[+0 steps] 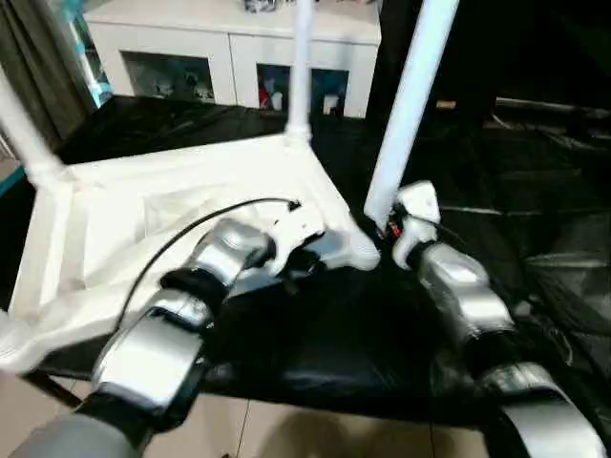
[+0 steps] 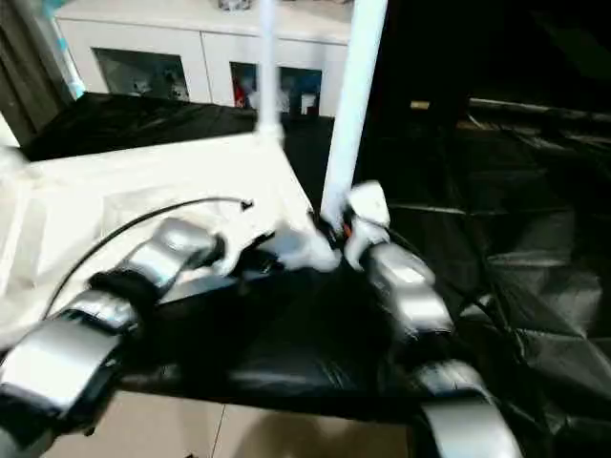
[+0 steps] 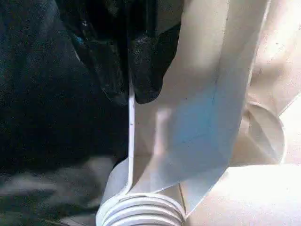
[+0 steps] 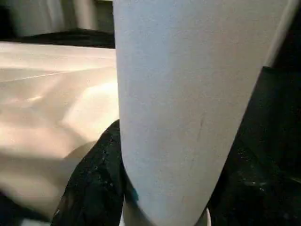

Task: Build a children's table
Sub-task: Rotate leg to tighten

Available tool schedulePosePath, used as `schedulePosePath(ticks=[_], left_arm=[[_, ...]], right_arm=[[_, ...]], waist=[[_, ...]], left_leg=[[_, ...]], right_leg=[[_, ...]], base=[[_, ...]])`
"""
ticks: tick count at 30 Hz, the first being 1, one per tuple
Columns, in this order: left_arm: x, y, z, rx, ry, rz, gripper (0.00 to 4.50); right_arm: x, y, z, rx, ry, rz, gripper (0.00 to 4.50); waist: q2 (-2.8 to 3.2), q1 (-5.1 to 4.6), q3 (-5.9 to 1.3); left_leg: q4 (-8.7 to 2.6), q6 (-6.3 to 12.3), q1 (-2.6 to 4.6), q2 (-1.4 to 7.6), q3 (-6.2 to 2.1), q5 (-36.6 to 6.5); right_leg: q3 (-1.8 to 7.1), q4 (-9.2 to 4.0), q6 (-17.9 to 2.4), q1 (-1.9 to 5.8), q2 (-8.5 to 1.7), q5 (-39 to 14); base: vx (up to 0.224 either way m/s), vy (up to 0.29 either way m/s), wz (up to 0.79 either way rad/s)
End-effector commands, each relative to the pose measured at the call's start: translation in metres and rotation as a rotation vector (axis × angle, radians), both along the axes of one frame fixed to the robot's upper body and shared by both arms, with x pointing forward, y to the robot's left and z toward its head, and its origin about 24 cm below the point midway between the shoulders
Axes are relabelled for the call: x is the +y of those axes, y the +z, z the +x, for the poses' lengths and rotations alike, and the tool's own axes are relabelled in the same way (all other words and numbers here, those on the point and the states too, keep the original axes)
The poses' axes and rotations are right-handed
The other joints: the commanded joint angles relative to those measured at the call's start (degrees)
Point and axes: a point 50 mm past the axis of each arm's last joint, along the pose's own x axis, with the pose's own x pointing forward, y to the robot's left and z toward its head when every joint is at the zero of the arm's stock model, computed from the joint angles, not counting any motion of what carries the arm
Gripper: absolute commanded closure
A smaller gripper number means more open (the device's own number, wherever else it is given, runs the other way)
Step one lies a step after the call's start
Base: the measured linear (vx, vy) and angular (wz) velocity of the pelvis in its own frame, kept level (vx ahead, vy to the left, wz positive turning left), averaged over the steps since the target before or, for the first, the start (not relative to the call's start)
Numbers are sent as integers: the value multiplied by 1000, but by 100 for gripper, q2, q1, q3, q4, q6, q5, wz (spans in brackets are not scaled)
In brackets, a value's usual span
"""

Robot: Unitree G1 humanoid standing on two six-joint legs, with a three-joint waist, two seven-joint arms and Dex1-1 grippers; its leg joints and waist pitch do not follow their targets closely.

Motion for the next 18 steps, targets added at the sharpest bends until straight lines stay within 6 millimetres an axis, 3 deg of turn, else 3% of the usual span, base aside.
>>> schedulePosePath(ticks=[1, 5, 8, 13, 18], left_arm=[[-10, 17, 12, -85, 103, 21, 450], [-28, 16, 11, -95, 147, 27, 450], [-31, 16, 11, -97, 149, 31, 450], [-29, 16, 12, -98, 170, 41, 450], [-28, 16, 12, -99, 179, 51, 450]], right_arm=[[-5, -56, -18, 298, -168, -48, 262], [11, -52, -12, 312, -229, -39, 262], [16, -51, -11, 310, -225, -41, 262], [21, -50, -9, 311, -238, -51, 262], [22, -50, -8, 315, -253, -58, 262]], waist=[[11, 20, -305], [6, 35, -329], [-8, 44, -334], [3, 40, -302], [21, 27, -293]], left_leg=[[-456, 173, 49, 485, -265, -1082], [-441, 311, 9, 486, -244, -759], [-429, 455, 20, 480, -224, -626], [-444, 389, 40, 473, -226, -952], [-463, 323, 48, 487, -240, -1068]], right_leg=[[445, -478, -1081, 208, -750, -1916], [439, -402, -1220, 252, -739, -1196], [440, -357, -1344, 256, -741, -800], [432, -449, -1212, 247, -744, -1468], [434, -466, -1149, 230, -738, -1600]], base=[[0, 0, 0], [0, 0, 0], [0, 0, 0], [0, 0, 0], [0, 0, 0]])
